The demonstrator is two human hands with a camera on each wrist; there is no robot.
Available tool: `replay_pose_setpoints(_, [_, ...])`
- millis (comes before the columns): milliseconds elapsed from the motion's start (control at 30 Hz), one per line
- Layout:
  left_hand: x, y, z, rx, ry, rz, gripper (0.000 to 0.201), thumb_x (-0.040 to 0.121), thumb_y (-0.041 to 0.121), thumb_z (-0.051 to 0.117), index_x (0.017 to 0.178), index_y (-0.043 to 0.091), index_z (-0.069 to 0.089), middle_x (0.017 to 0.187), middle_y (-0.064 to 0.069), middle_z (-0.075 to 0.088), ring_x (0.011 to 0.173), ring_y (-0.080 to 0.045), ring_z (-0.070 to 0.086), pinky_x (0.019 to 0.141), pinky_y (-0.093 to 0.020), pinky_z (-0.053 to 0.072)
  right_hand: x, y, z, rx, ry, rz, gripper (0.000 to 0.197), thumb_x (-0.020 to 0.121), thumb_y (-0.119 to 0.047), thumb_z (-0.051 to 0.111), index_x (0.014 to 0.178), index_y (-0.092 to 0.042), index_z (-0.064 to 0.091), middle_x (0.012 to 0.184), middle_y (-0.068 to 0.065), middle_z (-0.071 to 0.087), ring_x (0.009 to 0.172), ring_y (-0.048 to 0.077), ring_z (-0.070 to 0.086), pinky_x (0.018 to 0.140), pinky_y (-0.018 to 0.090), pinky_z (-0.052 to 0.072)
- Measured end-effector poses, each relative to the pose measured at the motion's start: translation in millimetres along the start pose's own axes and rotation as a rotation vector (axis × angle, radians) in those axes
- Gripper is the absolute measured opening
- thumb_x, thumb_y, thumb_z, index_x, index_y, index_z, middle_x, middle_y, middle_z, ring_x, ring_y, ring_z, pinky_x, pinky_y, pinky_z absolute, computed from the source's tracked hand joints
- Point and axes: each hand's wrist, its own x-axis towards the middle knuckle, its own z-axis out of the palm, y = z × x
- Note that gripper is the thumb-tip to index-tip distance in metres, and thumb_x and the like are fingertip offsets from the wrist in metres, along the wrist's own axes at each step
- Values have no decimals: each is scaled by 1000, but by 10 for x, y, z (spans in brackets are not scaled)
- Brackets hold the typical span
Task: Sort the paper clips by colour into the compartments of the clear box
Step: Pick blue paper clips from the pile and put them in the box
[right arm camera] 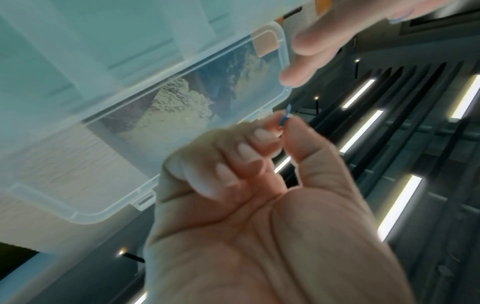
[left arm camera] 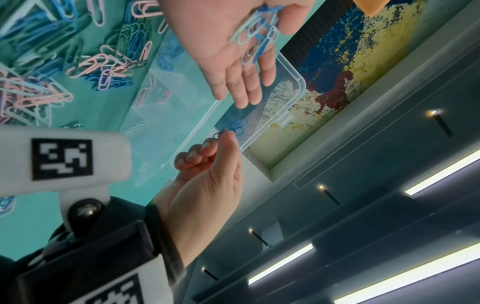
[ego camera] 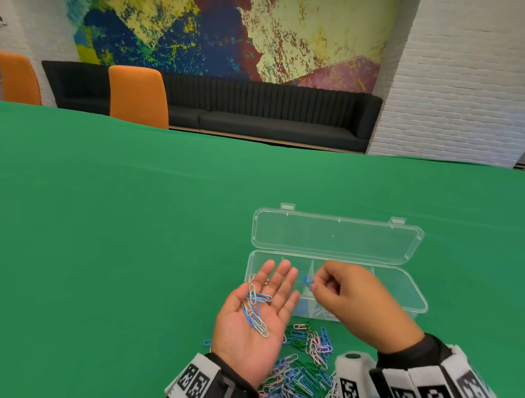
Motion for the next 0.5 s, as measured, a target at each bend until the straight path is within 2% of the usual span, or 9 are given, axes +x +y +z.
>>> replay_pose_setpoints(67, [15,18,-22,3,21,19,78,21,0,90,97,-4,73,121,-24,61,105,-40,62,84,-60,44,46,91,-2,79,79,44,13,88,-26,59,75,-25,56,53,-7,48,47,2,41,51,18,32])
replay_pose_setpoints(133, [22,29,-32,6,33,32,79,20,0,90,97,-3,73,121,-23,62,105,-39,63,85,-59,44,71,139,2,132,78,56,3,89,-30,59,90,-29,56,55,-7,50,50,1,44,54,18,34])
replay_pose_setpoints(233, [31,37,-25,5,43,39,79,20,-3,89,97,-3,73,120,-23,62,105,-39,63,84,-59,45,88,190,-29,184,68,58,13,90,-30,57,103,-32,54,57,-6,51,56,4,50,57,17,37])
replay_pose_setpoints(367, [38,43,-8,0,53,43,78,18,-7,89,95,-3,73,119,-23,63,104,-39,63,82,-60,46,72,185,-117,189,95,42,6,90,-25,59,91,-31,58,56,-6,52,53,1,48,52,14,34])
replay_pose_setpoints(500, [32,45,3,-10,48,26,78,19,-9,89,95,-5,73,119,-24,62,102,-40,64,80,-59,49,-3,39,-129,184,-5,-41,8,86,-21,62,79,-24,60,57,-5,53,50,3,43,55,22,37])
